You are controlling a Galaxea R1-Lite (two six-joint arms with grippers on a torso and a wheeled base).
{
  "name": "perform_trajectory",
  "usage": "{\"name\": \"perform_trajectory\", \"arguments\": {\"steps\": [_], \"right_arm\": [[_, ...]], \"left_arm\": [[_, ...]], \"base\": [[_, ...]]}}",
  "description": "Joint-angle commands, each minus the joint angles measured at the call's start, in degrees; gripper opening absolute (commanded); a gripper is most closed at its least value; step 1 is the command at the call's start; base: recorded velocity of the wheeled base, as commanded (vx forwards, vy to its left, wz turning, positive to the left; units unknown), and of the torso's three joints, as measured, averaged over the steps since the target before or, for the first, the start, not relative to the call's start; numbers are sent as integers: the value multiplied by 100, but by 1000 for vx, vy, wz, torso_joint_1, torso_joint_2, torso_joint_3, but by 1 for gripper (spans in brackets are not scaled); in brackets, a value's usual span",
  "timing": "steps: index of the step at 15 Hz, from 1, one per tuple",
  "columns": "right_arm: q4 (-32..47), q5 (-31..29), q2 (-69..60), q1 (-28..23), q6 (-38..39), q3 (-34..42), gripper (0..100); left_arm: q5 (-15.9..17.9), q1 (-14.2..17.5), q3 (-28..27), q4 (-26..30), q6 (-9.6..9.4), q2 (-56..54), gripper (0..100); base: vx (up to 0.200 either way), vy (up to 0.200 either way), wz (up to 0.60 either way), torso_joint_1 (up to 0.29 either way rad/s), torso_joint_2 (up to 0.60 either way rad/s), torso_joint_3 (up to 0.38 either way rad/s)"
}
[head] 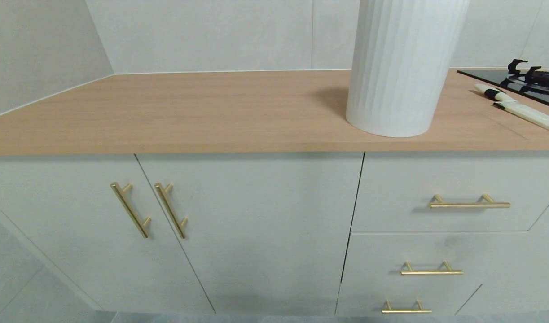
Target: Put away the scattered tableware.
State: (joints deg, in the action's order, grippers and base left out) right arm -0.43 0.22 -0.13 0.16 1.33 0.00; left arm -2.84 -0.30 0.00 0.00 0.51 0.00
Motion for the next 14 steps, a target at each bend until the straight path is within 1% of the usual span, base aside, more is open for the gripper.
{"name": "perform_trajectory", "arguments": {"steps": [1, 10, 14], "right_arm": [[-1, 4, 13, 2, -1, 0, 100], [-1, 4, 13, 2, -1, 0, 100], [-1, 4, 13, 2, -1, 0, 100]], "left_arm": [[3, 4, 0, 0, 2, 0, 100], [3, 4, 0, 0, 10, 0, 100], [3, -5, 0, 0, 10, 0, 100]], "base": [[0, 0, 0, 0, 0, 0], [0, 0, 0, 0, 0, 0], [0, -200, 0, 0, 2, 4]]}}
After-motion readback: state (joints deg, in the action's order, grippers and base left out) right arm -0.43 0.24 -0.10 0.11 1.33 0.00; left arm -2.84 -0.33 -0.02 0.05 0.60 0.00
